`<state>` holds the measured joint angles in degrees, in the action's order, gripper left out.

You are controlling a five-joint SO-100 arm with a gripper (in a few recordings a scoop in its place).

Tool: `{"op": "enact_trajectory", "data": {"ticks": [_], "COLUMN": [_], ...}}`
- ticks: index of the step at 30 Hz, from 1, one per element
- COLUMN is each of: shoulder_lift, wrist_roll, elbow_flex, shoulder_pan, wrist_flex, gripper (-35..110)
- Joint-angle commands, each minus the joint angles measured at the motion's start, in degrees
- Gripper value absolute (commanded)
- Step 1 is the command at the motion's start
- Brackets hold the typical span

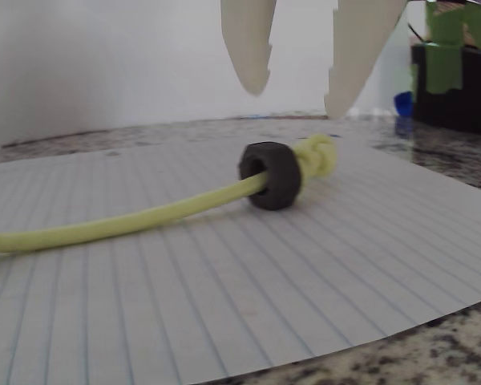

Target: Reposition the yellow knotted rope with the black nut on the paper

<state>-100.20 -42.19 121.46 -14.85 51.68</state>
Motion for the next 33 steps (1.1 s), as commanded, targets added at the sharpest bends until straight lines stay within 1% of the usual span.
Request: {"op": "enact_trajectory", "data": {"ticks": [1, 6, 16, 19, 23, 27, 33], "shoulder_lift": [1.76, 4.92, 9.40, 10.20, 11.16, 12.57, 14.15], "wrist_roll": [1.93, 5.36, 18.90, 21.53, 23.99, 24.52, 24.52], "elbow_flex": [-2.99, -5.45, -9.14, -9.23, -9.40, -9.67, -9.93], "shoulder_pan": [-0.79, -2.46, -3.16, -3.16, -3.16, -3.34, -3.34], "wrist_flex": [-0.18, 0.09, 0.79, -0.09, -1.41, -4.04, -5.10], "gripper": [50, 49, 48, 48, 47, 47, 46]}}
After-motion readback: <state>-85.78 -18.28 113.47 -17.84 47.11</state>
